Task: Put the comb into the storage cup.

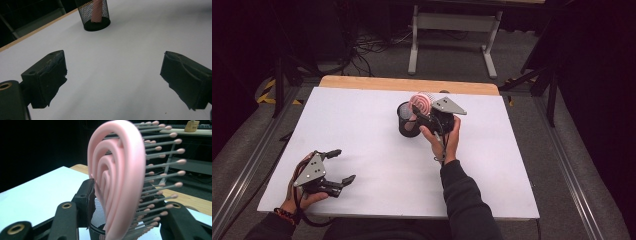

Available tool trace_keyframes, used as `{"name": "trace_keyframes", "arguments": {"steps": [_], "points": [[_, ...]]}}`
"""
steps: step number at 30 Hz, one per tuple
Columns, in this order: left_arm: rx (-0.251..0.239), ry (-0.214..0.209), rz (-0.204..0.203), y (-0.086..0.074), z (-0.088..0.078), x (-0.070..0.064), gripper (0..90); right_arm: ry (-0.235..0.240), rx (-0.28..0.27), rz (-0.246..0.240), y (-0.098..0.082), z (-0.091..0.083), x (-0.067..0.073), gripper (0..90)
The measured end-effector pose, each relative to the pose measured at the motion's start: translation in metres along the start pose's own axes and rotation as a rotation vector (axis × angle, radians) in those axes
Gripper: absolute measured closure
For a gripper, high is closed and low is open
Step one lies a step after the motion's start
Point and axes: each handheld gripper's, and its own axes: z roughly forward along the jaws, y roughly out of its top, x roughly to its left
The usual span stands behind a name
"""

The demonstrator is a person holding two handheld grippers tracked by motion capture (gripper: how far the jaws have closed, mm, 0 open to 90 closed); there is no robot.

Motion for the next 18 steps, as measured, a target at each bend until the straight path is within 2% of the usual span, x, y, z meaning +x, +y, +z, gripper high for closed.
{"name": "trace_keyframes", "arguments": {"steps": [8, 18], "points": [[0.005, 0.004, 0.003, -0.0006, 0.0004, 0.0002, 7.5, -0.025, 0.000, -0.002, -0.0034, -0.0008, -0.0006, 43.4], [0.010, 0.004, 0.009, -0.0007, 0.0008, 0.0002, 7.5, -0.031, 0.002, -0.010, -0.0048, -0.0012, -0.0005, 35.3]]}}
